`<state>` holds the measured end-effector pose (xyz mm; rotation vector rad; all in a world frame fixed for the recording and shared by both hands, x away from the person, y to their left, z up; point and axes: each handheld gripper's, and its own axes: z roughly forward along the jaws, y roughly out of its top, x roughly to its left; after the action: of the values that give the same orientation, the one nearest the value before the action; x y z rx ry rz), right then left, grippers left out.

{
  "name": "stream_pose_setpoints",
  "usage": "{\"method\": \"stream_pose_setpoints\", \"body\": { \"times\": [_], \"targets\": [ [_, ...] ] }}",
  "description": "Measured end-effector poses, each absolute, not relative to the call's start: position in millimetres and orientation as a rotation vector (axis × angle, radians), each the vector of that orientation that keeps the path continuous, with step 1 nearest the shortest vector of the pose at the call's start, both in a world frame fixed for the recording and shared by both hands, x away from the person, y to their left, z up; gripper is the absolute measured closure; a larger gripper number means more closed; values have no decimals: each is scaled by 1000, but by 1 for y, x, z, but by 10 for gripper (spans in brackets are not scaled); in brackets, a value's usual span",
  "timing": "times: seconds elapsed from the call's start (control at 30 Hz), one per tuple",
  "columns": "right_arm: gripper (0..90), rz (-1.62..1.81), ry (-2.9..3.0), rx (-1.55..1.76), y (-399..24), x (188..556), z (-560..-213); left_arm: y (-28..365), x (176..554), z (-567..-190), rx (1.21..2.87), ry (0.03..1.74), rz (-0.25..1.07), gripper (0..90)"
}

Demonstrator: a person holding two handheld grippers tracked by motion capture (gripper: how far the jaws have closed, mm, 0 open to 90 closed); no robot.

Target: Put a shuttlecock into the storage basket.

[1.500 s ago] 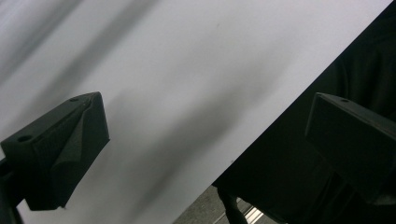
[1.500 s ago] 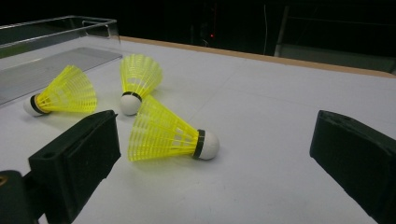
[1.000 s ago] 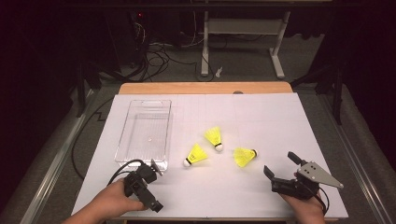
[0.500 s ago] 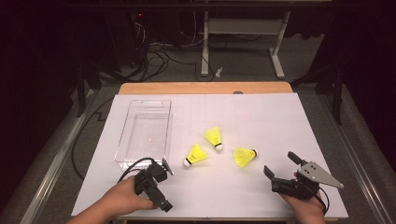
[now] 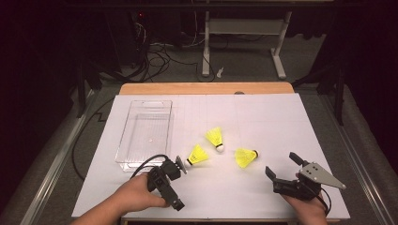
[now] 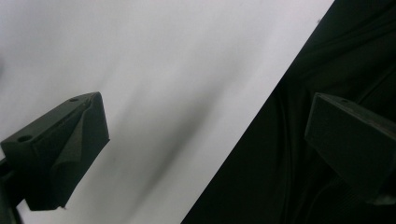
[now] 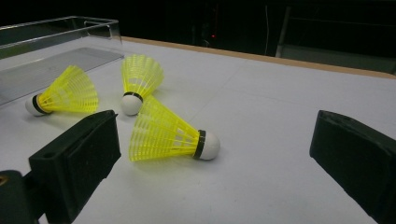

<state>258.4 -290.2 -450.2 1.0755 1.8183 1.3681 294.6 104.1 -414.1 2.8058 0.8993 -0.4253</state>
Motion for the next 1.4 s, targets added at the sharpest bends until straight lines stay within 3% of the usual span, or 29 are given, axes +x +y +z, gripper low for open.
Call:
{"method": "stream_pose_setpoints", "body": {
  "times": [1.4],
  "targets": [
    [23,1374,1814,1076,-293,258,-450,66,340,-383,2786,863,-280,9]
  ]
}}
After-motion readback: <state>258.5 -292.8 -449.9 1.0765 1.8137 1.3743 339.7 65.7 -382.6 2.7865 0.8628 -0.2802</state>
